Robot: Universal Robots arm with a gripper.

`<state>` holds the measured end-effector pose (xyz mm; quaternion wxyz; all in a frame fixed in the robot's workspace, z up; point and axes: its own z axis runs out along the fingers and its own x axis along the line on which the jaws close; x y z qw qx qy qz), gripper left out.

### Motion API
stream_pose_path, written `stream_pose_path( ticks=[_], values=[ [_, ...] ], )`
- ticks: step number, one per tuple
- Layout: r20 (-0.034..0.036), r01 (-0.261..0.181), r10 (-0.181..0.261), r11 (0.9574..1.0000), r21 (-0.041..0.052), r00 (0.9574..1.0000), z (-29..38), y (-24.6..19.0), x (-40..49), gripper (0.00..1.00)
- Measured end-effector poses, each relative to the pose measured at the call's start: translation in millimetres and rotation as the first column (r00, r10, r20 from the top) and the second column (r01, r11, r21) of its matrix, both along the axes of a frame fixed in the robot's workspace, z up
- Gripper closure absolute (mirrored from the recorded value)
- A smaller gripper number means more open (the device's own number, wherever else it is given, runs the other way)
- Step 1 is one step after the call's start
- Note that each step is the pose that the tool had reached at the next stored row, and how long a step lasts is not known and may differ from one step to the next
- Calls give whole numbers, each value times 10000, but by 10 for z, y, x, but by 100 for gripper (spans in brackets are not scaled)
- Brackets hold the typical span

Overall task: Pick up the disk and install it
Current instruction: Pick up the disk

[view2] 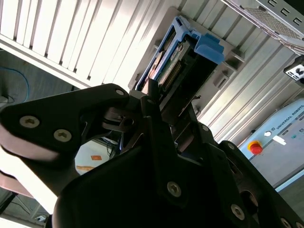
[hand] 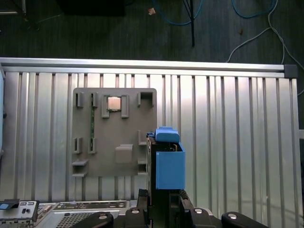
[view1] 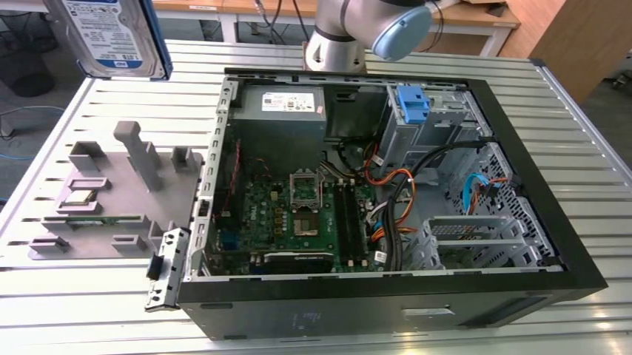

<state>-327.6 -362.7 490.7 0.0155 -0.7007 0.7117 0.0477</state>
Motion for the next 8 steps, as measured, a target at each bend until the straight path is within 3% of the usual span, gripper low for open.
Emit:
stream_pose_path(
  ticks=[8],
  values=[
    [0, 0, 0, 10000, 0, 10000, 0, 4, 114, 65]
  ],
)
